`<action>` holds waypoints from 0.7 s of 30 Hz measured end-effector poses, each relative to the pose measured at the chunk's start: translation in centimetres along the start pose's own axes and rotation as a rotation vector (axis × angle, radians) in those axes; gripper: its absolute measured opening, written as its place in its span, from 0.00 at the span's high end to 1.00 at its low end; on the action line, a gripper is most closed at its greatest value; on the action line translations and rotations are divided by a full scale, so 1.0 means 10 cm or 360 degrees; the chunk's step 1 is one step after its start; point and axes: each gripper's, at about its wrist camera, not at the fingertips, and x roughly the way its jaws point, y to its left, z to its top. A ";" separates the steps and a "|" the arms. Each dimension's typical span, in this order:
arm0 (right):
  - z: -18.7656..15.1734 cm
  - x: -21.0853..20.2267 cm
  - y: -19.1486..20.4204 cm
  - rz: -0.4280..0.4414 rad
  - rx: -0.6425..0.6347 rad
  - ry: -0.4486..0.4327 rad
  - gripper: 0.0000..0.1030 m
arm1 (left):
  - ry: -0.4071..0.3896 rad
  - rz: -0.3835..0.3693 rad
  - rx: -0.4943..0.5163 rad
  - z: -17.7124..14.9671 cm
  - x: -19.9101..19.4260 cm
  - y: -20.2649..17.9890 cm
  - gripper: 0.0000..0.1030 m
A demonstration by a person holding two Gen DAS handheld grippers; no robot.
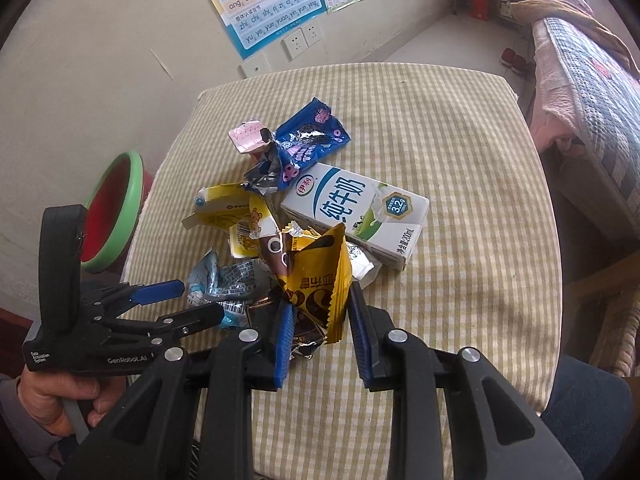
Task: Collect trash
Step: 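Grasp the blue-white wrapper with the left tool while the right tool grasps the yellow snack bag, then carry the blue-white wrapper and yellow snack bag over the red bin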
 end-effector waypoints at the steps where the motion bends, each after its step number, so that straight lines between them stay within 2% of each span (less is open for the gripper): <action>1: 0.00 0.00 -0.01 -0.0001 0.0005 0.0001 0.75 | 0.0016 -0.0024 -0.0022 0.01 0.03 0.01 0.24; 3: -0.02 0.00 -0.02 -0.0007 0.0008 0.0001 0.75 | 0.0013 -0.0020 -0.0027 0.03 0.05 -0.02 0.28; 4: -0.02 0.00 -0.02 -0.0007 0.0010 0.0002 0.74 | 0.0016 -0.0029 -0.0020 0.03 0.06 -0.04 0.39; 7: -0.04 0.01 -0.03 -0.0002 0.0019 0.0010 0.74 | 0.0007 -0.0033 -0.0028 0.04 0.06 -0.06 0.49; 15: -0.04 0.02 0.01 0.0003 0.0011 0.0004 0.74 | -0.0031 -0.0050 -0.0055 -0.01 -0.09 0.03 0.59; 21: -0.02 -0.01 0.03 -0.0005 0.0006 -0.0017 0.74 | -0.0109 -0.0023 0.0010 -0.06 -0.31 0.01 0.60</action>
